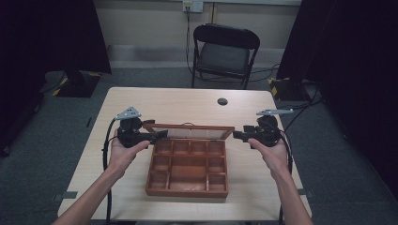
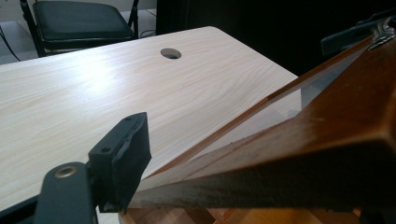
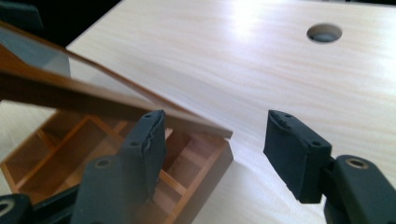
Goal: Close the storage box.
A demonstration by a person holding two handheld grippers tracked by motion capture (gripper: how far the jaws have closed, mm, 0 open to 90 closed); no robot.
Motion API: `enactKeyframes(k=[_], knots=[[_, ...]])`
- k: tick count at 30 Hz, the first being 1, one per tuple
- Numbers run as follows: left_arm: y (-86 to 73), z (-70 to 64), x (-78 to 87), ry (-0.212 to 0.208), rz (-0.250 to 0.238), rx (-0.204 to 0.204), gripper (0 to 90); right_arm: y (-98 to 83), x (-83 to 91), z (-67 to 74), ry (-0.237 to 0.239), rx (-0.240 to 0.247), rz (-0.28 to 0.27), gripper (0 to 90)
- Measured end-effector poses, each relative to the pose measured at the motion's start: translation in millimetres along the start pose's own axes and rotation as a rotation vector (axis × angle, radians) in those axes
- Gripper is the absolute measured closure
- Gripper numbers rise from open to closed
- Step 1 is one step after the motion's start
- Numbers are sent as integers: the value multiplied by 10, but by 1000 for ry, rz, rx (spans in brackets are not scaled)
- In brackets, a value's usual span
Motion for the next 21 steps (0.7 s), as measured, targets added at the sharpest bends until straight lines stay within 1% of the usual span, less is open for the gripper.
enactKeyframes(k=[2,3,5,6,7,8,9,10,12,13,14,15,16,18,19,20,21], knots=[[-4,-10,-6,2,6,-9,220,44,33,19,6,1,-12,391],[-8,-19,-4,3,13,-12,210,102,65,53,9,16,-31,395],[-11,-22,-1,5,20,-18,204,126,79,70,12,24,-36,397],[-15,-28,-2,8,23,-20,201,168,102,101,8,36,-48,420],[-20,-34,-2,3,25,-21,196,234,137,146,12,49,-62,411],[-28,-46,0,6,30,-25,196,260,148,162,25,48,-68,411],[-37,-56,-1,3,28,-20,195,294,163,188,35,52,-76,413],[-37,-56,-1,3,28,-20,194,294,163,188,35,52,-76,413],[-60,-71,1,3,38,-29,187,365,187,258,62,62,-93,432],[-76,-78,-8,-2,53,-28,159,415,187,339,89,88,-87,462],[-76,-78,-8,-2,53,-28,155,433,188,372,96,92,-92,485],[-87,-79,-9,-8,68,-32,156,460,183,427,116,101,-91,493],[-97,-92,-12,-12,66,-19,155,479,177,477,132,115,-84,504],[-118,-104,-6,-10,69,-29,156,515,167,582,159,144,-74,531],[-123,-108,-8,-7,68,-30,157,529,165,624,177,150,-71,548],[-129,-113,-10,-9,62,-23,156,544,163,680,206,162,-69,565],[-129,-113,-10,-9,62,-23,157,544,163,680,206,162,-69,565]])
Point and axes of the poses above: each handheld gripper's, and its own axes: x roughly backward along the jaws, y roughly out of its top, z roughly to its left, the point moved 3 cm from there along -x, roughly forward along the jaws, and after that the axes turned 14 degrees about -y, right-handed, at the moved point
